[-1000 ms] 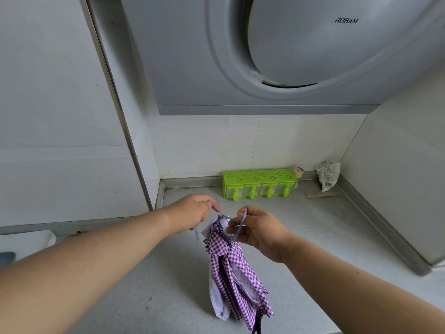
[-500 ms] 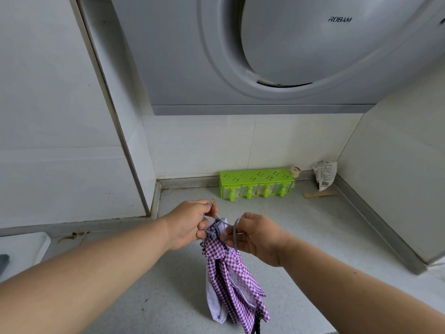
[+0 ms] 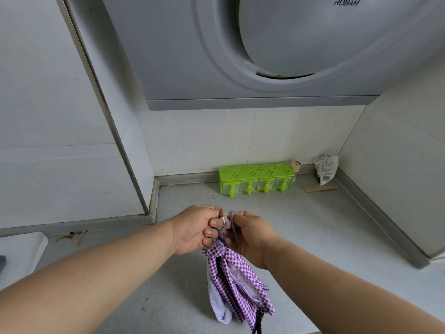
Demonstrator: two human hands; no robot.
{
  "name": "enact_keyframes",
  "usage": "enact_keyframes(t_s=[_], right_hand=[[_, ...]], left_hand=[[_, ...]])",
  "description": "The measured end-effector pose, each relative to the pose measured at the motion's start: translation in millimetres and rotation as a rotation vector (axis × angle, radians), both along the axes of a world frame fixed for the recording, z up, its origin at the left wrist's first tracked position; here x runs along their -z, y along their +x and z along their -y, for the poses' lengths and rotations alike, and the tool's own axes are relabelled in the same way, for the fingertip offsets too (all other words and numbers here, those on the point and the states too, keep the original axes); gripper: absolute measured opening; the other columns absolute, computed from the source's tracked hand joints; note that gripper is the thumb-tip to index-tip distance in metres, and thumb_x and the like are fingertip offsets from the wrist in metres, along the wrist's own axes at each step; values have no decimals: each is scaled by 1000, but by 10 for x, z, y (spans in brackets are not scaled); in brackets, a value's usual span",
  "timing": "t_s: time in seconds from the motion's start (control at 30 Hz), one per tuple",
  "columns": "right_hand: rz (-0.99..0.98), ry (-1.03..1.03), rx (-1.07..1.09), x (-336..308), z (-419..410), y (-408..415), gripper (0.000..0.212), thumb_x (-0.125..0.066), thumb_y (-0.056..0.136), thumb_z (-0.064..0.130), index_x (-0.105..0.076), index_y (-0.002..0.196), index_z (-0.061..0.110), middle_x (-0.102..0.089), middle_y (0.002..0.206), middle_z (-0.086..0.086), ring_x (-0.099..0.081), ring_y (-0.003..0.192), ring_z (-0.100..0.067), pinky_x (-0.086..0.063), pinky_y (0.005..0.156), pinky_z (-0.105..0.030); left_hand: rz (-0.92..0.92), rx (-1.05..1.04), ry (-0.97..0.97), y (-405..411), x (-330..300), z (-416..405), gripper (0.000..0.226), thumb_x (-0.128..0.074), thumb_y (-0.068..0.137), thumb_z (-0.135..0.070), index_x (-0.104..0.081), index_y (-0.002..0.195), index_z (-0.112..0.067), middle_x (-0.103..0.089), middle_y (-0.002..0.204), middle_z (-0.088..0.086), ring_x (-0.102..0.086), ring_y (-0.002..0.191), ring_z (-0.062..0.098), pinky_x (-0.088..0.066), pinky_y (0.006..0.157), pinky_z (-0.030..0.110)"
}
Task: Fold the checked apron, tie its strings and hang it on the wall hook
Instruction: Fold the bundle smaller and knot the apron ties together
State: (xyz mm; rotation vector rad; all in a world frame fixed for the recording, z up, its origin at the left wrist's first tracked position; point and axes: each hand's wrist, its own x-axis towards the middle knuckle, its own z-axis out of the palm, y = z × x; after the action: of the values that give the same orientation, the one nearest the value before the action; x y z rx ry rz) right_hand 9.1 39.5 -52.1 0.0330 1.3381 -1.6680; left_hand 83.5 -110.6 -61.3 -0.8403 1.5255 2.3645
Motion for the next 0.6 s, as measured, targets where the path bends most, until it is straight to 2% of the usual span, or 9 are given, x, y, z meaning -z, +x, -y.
enact_keyframes(t_s=[0.07,0.13,0.23,0.33,0.43,0.6], right_hand=[[-38,45,52,60,62,12,21,-48,109,10,-55,89,6,-54,65,-11,-53,45,-16,-47,40,-23],[-117,122,88,123,109,-8,12,-55,106,12,-58,97,5,-57,66,-12,-54,46,-17,-47,41,-23],[-181,194,133,133,170,-19,17,-64,102,16,-57,92,5,-61,61,-10,-57,45,-16,-45,42,-23],[-75,222,182,159,244,-42,25,-66,101,15,-53,80,11,-56,51,-4,-53,39,-14,-40,39,-21],[70,199,263,181,306,-58,12,-66,101,11,-58,92,7,-51,52,-4,-48,37,-13,-39,39,-21],[-163,235,127,279,334,-66,29,-69,100,28,-65,82,6,-60,58,-4,-52,50,-16,-47,55,-31]], left_hand=[[12,25,3,-11,39,2,23,-35,112,-17,-54,97,-20,-34,67,-4,-23,55,11,-20,51,24],[26,47,13,-16,70,18,20,-36,112,-17,-52,100,-21,-33,67,-5,-23,54,10,-20,51,24],[50,46,46,-17,89,46,15,-38,110,-14,-49,104,-22,-31,66,-5,-24,53,10,-21,49,24],[80,30,81,-15,105,73,11,-38,109,-13,-45,105,-21,-27,66,-5,-23,53,11,-22,49,25],[114,28,116,-7,143,113,11,-38,107,-14,-48,109,-20,-25,68,-5,-21,55,11,-20,53,27],[137,55,134,12,172,153,12,-36,104,-12,-43,98,-20,-25,66,-5,-22,50,10,-23,49,25]])
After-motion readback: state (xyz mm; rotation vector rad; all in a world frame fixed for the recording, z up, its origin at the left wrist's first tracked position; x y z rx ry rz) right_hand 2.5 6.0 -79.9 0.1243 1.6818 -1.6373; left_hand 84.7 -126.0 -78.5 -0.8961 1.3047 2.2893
